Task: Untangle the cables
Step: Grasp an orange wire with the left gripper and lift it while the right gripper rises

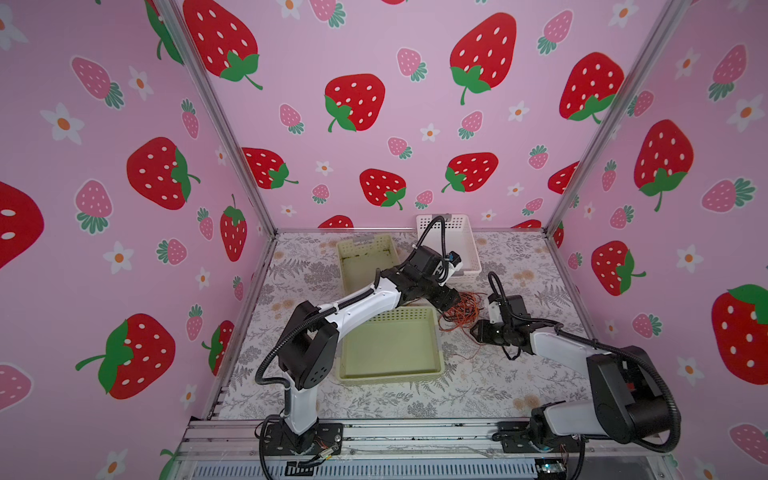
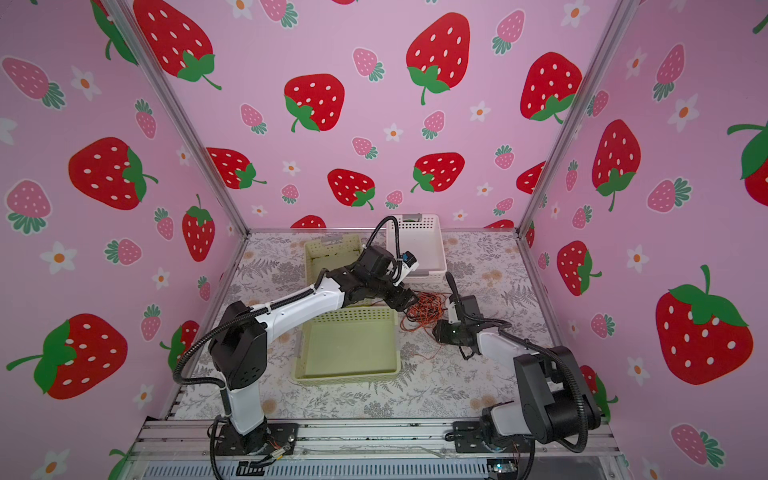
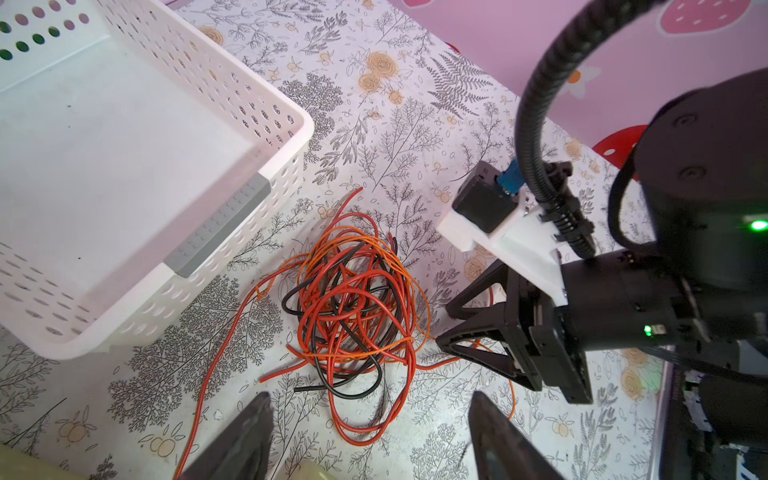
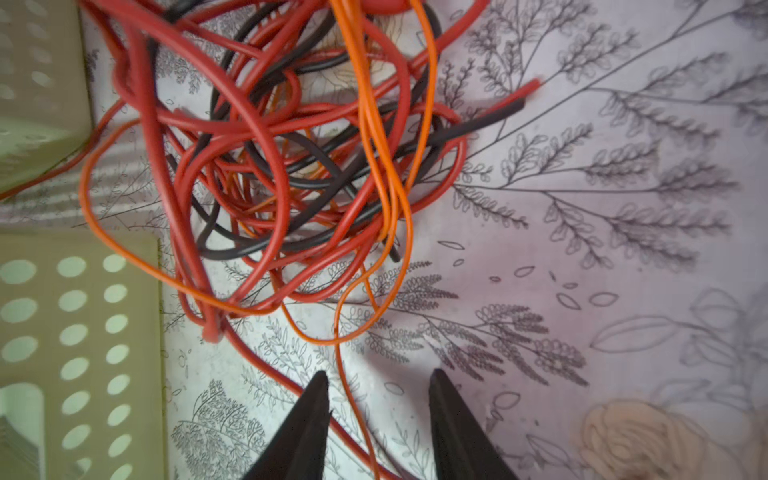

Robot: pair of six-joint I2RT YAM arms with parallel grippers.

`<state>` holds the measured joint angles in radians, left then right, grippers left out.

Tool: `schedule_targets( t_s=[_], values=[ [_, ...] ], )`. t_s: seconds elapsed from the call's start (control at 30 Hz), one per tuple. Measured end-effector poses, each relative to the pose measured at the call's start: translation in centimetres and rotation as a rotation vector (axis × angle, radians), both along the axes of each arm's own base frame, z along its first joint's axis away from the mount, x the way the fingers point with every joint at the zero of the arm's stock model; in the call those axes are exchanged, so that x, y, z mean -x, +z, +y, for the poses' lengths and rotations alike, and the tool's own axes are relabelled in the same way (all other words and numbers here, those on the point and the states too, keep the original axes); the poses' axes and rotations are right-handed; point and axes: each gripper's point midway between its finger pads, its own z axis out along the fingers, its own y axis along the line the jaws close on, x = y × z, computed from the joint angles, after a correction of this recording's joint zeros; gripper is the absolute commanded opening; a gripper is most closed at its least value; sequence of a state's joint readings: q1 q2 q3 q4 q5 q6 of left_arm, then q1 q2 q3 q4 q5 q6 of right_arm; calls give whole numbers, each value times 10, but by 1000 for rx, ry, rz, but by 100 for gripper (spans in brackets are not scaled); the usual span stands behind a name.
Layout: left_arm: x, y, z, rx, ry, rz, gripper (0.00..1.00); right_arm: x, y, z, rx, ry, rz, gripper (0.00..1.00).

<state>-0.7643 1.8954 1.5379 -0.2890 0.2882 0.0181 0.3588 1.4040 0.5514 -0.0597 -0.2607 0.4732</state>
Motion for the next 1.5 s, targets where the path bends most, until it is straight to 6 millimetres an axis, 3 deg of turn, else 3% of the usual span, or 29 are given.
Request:
schedule_targets(
  t_s=[0.5, 0.7, 0.87, 0.97, 1.13, 1.33, 1.5],
  values=[
    [-3, 1, 0, -5, 12, -14, 77, 8, -6, 2, 76, 50, 18, 0],
    [-5, 4, -1, 8, 17, -27, 78, 10, 9, -11, 143, 25, -15, 0],
    [-8, 9, -3, 28, 20, -49, 78, -9, 64, -15, 146, -16, -166, 0],
    [-5, 14, -1, 44, 18, -64, 78, -24, 112, -19, 133, -51, -285, 0],
    [6, 32, 4, 105, 1, -110, 79, -44, 188, -23, 101, -88, -455, 0],
    [24, 59, 2, 199, -45, -210, 81, -59, 263, -18, 53, -93, -606, 0],
    [41, 85, -9, 246, -105, -313, 83, -65, 304, -5, 2, -39, -688, 0]
  ],
)
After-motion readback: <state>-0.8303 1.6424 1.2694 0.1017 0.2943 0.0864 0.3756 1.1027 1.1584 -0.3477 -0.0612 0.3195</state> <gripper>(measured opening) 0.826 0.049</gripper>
